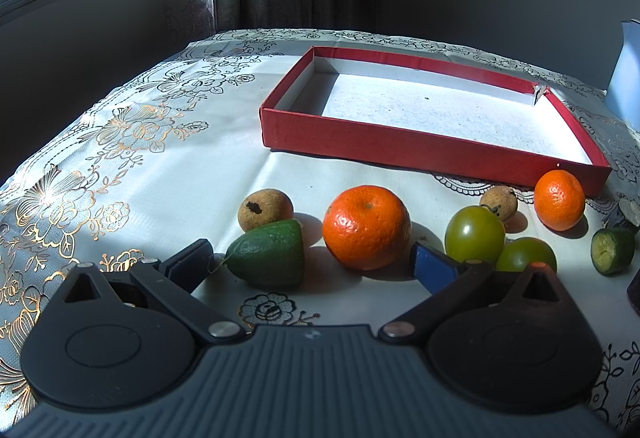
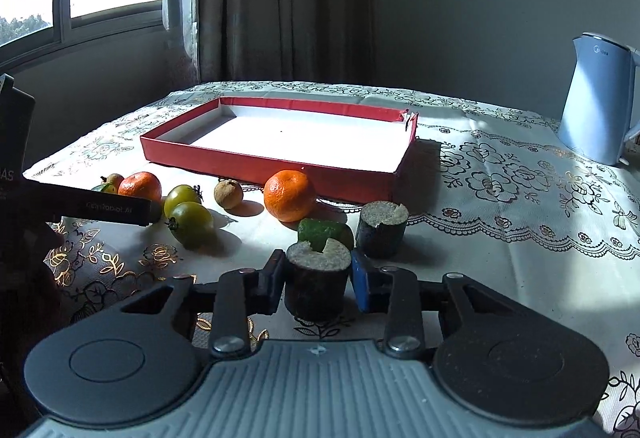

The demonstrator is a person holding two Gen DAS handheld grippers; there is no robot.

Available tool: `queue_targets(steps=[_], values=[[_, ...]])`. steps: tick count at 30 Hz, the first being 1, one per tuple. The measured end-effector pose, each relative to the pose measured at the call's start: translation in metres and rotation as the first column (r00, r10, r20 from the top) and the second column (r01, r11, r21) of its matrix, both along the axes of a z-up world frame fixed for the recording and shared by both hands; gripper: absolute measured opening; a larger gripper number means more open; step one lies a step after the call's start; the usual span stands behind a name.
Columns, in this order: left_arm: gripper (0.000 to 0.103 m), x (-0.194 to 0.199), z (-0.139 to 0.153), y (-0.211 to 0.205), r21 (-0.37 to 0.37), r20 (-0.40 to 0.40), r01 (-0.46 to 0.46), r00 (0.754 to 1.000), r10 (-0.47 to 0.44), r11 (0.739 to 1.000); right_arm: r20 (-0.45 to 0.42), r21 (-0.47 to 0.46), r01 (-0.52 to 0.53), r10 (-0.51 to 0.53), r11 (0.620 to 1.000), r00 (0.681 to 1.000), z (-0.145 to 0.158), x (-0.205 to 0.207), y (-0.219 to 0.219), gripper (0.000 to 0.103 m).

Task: Organize fruits
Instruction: 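Carry the sugarcane piece into the red tray and open the right gripper, then move the left gripper to the green avocado and close on it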

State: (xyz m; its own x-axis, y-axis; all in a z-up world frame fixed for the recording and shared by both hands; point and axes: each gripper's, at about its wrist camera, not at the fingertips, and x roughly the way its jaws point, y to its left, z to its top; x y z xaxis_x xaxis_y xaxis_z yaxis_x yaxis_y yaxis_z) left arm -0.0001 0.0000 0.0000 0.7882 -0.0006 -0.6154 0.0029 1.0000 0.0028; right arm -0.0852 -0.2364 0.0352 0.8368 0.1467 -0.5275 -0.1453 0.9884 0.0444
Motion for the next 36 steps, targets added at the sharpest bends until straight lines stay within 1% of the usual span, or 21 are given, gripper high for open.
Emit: queue_targets(steps=[2, 4, 7, 9, 12, 14, 19, 20, 22, 23, 24, 25, 26, 27, 29, 33, 36], values=[[0.103, 0.000, 0.000, 0.000, 0.000, 0.000, 0.000, 1.000, 0.000, 1.000, 0.034, 0.008, 0.004, -0.005, 1.000, 0.999, 0.008, -0.002, -0.001, 0.033], [0.103, 0.000, 0.000, 0.000, 0.000, 0.000, 0.000, 1.000, 0.000, 1.000, 0.090, 0.005, 0.014, -0.014, 1.000, 0.996, 0.024, 0.003, -0.002, 0.033], [0.103, 0.000, 0.000, 0.000, 0.000, 0.000, 0.000, 1.000, 0.000, 1.000, 0.152, -0.015, 0.032, -0.029, 0.999, 0.988, 0.040, 0.028, -0.003, 0.033], [0.103, 0.000, 0.000, 0.000, 0.000, 0.000, 0.000, 1.000, 0.000, 1.000, 0.166, -0.025, 0.043, -0.038, 0.999, 0.985, 0.042, 0.053, -0.004, 0.033], [0.103, 0.000, 0.000, 0.000, 0.000, 0.000, 0.000, 1.000, 0.000, 1.000, 0.124, -0.015, 0.052, -0.050, 0.999, 0.991, 0.033, 0.095, -0.007, 0.033], [0.103, 0.000, 0.000, 0.000, 0.000, 0.000, 0.000, 1.000, 0.000, 1.000, 0.115, -0.027, 0.079, -0.075, 0.997, 0.991, 0.025, 0.113, -0.008, 0.033], [0.103, 0.000, 0.000, 0.000, 0.000, 0.000, 0.000, 1.000, 0.000, 1.000, 0.051, -0.013, 0.077, -0.076, 0.997, 0.996, 0.007, 0.137, -0.012, 0.036], [0.103, 0.000, 0.000, 0.000, 0.000, 0.000, 0.000, 1.000, 0.000, 1.000, 0.044, -0.015, 0.081, -0.080, 0.997, 0.996, 0.006, 0.138, -0.013, 0.038], [0.103, 0.000, 0.000, 0.000, 0.000, 0.000, 0.000, 1.000, 0.000, 1.000, 0.042, 0.002, 0.114, -0.114, 0.993, 0.993, 0.006, 0.132, -0.017, 0.045], [0.103, 0.000, 0.000, 0.000, 0.000, 0.000, 0.000, 1.000, 0.000, 1.000, 0.057, 0.029, 0.111, -0.113, 0.993, 0.992, 0.008, 0.123, -0.021, 0.055], [0.103, 0.000, 0.000, 0.000, 0.000, 0.000, 0.000, 1.000, 0.000, 1.000, 0.071, 0.040, 0.109, -0.112, 0.993, 0.991, 0.009, 0.114, -0.024, 0.068], [0.103, 0.000, 0.000, 0.000, 0.000, 0.000, 0.000, 1.000, 0.000, 1.000, 0.090, 0.036, 0.117, -0.120, 0.992, 0.989, 0.011, 0.102, -0.027, 0.074], [0.103, 0.000, 0.000, 0.000, 0.000, 0.000, 0.000, 1.000, 0.000, 1.000, 0.106, 0.027, 0.133, -0.136, 0.991, 0.985, 0.012, 0.090, -0.029, 0.083], [0.103, 0.000, 0.000, 0.000, 0.000, 0.000, 0.000, 1.000, 0.000, 1.000, 0.114, 0.020, 0.149, -0.151, 0.989, 0.982, 0.011, 0.079, -0.031, 0.085], [0.103, 0.000, 0.000, 0.000, 0.000, 0.000, 0.000, 1.000, 0.000, 1.000, 0.119, 0.025, 0.174, -0.176, 0.984, 0.977, 0.009, 0.058, -0.038, 0.085], [0.103, 0.000, 0.000, 0.000, 0.000, 0.000, 0.000, 1.000, 0.000, 1.000, 0.059, 0.043, 0.232, -0.234, 0.972, 0.970, 0.000, 0.027, -0.052, 0.086], [0.103, -0.001, 0.000, 0.002, -0.012, 0.003, 0.012, 1.000, -0.012, 1.000, 0.052, 0.053, 0.238, -0.240, 0.970, 0.969, -0.006, 0.016, -0.055, 0.086]])
